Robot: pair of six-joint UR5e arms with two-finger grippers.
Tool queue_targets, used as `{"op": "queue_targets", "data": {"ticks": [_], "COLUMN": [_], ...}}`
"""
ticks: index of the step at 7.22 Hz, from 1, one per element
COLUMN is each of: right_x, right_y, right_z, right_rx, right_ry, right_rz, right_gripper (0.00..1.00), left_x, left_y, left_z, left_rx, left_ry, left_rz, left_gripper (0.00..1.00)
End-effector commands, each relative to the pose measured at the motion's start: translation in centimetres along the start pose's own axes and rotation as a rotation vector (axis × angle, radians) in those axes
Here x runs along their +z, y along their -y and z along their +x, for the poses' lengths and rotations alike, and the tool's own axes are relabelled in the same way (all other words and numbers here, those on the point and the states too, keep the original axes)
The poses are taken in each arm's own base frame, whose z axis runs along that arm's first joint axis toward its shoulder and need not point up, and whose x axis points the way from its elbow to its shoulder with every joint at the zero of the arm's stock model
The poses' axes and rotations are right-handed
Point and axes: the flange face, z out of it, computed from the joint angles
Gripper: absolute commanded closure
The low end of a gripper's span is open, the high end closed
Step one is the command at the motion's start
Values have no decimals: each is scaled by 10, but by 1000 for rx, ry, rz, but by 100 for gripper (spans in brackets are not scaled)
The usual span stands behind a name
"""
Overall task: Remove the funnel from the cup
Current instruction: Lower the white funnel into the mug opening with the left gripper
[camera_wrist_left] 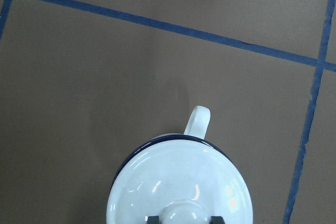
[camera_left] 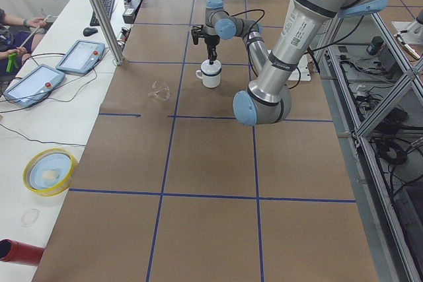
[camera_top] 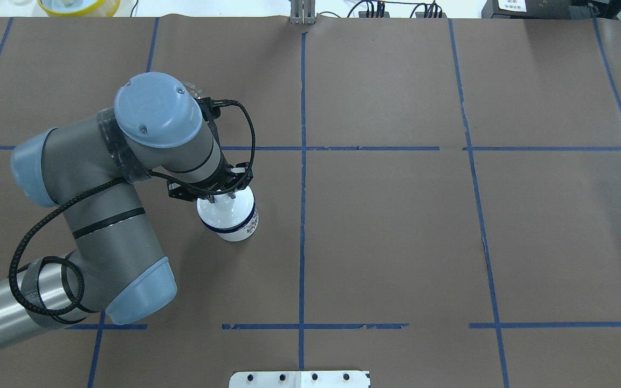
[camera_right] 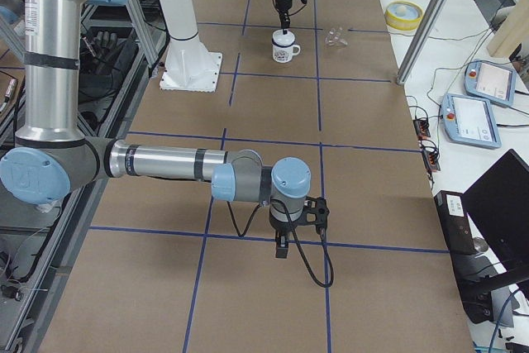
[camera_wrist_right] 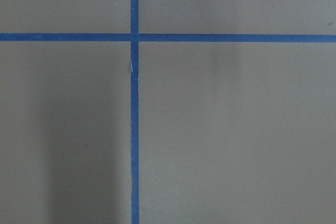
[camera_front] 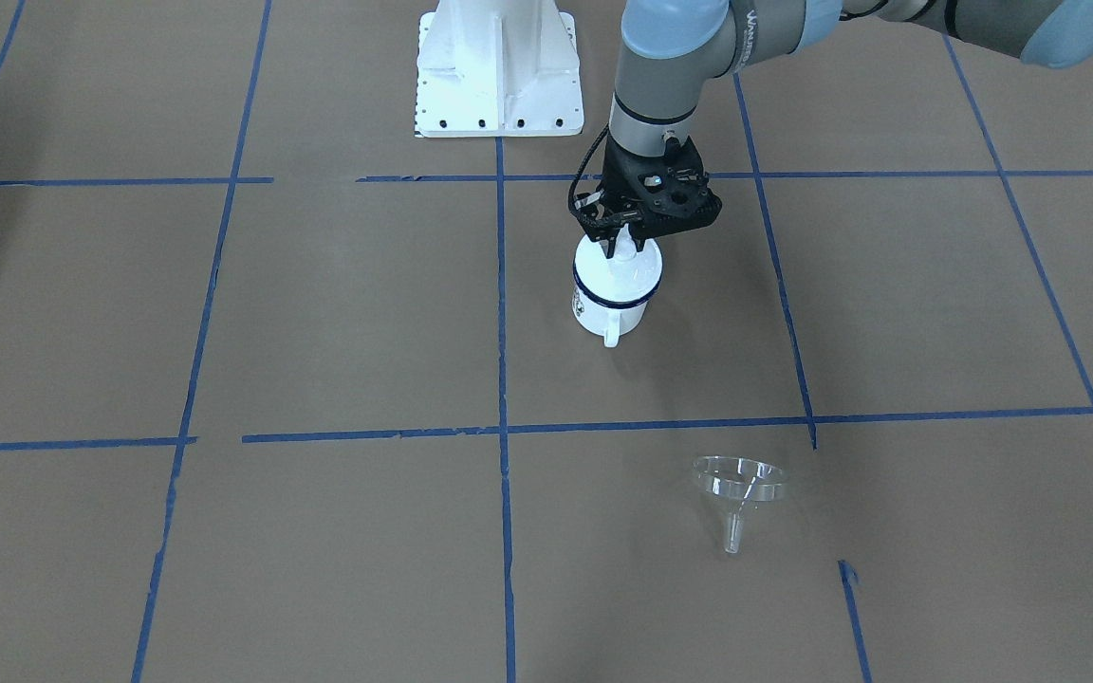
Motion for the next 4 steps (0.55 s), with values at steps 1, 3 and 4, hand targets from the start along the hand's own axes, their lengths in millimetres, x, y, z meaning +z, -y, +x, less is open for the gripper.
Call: {"op": "queue_targets", "data": {"ticks": [1,3,4], "right_x": [1,0,0], "right_y": [0,0,0], "right_z": [0,0,0], "right_rx": [1,0,0], "right_ry": [0,0,0], "right_rz": [-1,0,0], "right_gripper": [0,0,0], "left_x": [6,4,3], "left_y": [-2,-2,-3], "left_z": [-4,-5,-5], "left_rx": [-1,-2,-1], "left_ry": [-6,-9,-12], "left_rz": [1,3,3], "left_gripper": [0,0,0]}}
